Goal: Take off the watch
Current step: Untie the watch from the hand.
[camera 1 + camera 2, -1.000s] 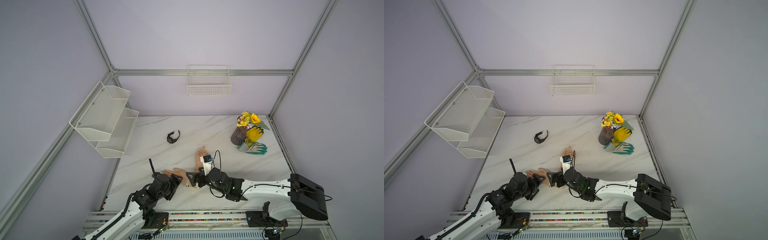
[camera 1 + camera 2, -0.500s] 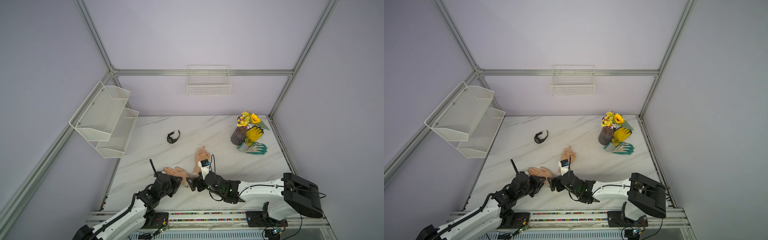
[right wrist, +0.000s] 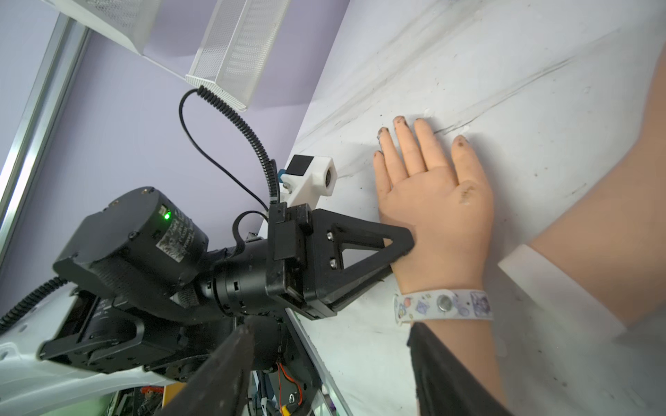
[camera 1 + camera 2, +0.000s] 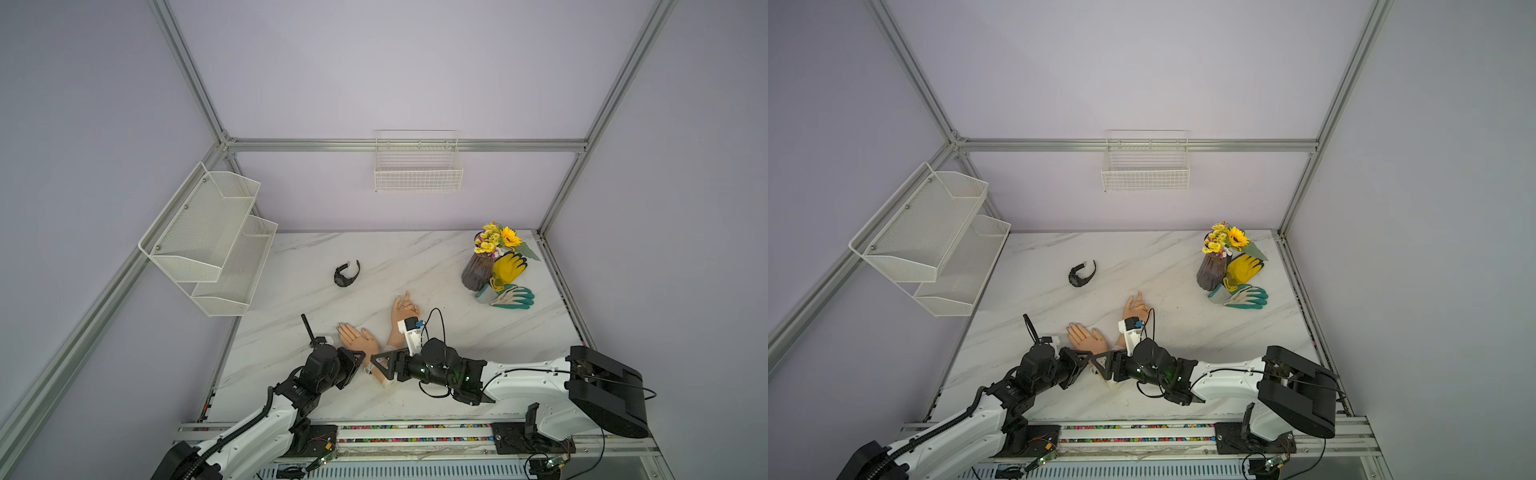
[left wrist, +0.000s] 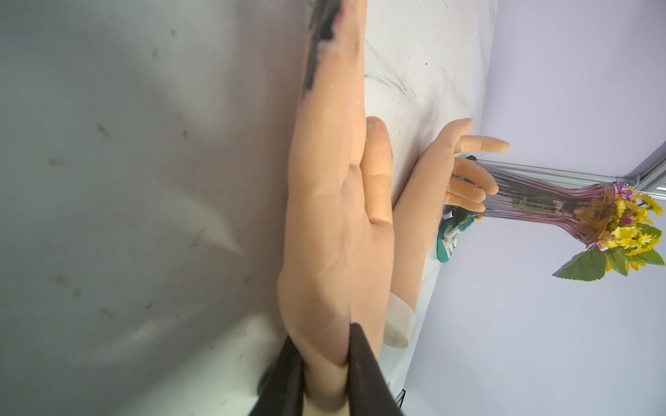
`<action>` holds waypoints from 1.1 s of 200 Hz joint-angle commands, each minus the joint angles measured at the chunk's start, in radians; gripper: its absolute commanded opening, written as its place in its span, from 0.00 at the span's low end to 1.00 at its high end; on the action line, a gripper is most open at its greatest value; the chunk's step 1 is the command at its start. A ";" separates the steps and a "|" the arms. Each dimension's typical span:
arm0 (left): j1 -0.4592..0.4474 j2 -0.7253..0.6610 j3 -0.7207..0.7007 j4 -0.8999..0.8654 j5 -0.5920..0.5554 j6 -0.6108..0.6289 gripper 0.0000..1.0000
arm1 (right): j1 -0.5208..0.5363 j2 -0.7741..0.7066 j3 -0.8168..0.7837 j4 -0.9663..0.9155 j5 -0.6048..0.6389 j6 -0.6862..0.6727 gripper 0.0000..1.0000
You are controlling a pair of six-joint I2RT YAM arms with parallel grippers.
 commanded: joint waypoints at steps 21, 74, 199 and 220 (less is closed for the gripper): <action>0.006 0.012 -0.023 0.006 0.015 0.065 0.00 | -0.079 0.073 -0.015 0.058 -0.055 0.095 0.60; 0.008 -0.033 -0.033 -0.007 0.007 0.082 0.00 | -0.080 0.174 0.023 0.114 -0.093 0.069 0.58; 0.007 -0.029 0.033 -0.162 -0.045 0.091 0.00 | -0.063 0.254 -0.018 0.269 -0.174 0.147 0.40; 0.008 -0.020 0.034 -0.157 -0.045 0.090 0.00 | -0.058 0.267 -0.022 0.293 -0.185 0.163 0.40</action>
